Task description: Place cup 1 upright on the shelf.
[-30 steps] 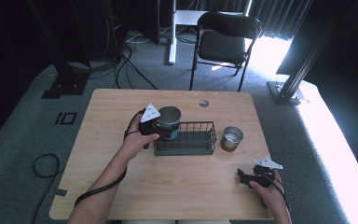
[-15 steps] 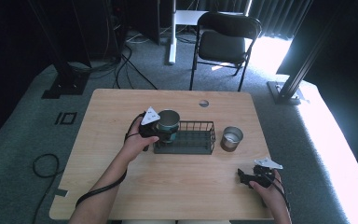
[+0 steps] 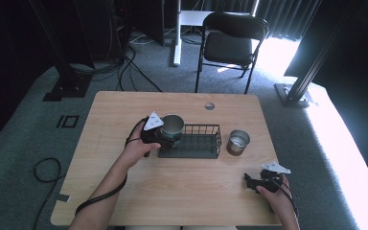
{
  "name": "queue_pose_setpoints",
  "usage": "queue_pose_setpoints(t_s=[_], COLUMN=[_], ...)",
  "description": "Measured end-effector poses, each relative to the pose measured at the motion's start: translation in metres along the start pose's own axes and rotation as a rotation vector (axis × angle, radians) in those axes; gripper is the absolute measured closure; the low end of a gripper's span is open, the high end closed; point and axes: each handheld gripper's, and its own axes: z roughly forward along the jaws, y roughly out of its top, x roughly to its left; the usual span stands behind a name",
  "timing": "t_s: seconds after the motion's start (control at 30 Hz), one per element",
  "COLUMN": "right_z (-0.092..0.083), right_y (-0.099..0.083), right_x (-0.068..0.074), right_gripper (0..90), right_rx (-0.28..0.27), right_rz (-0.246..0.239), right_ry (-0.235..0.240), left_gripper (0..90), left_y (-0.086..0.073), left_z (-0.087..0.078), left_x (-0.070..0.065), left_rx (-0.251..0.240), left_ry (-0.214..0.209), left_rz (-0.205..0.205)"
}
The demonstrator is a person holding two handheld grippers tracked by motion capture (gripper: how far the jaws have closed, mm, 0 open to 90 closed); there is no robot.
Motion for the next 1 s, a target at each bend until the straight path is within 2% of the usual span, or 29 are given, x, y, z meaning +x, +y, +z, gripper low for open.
queue_pose_setpoints(t_s=[0.47, 0.6, 1.0], right_z=[0.0, 0.0, 0.0], right_y=[0.0, 0.0, 0.0], right_x=[0.0, 0.0, 0.0], right_gripper=[11.1, 11.1, 11.1], right_rx=[0.0, 0.0, 0.0], right_rz=[0.0, 0.0, 0.0], right_ry=[0.0, 0.0, 0.0], left_gripper=[3.6, 3.6, 3.6], left_y=[-0.005, -0.009, -0.028], left_z=[-0.022, -0.029, -0.049], left_x=[0.002, 0.005, 0.01], left_rx=[0.018, 0.028, 0.042], left_ry=[0.026, 0.036, 0.052], left_rz=[0.003, 0.006, -0.02])
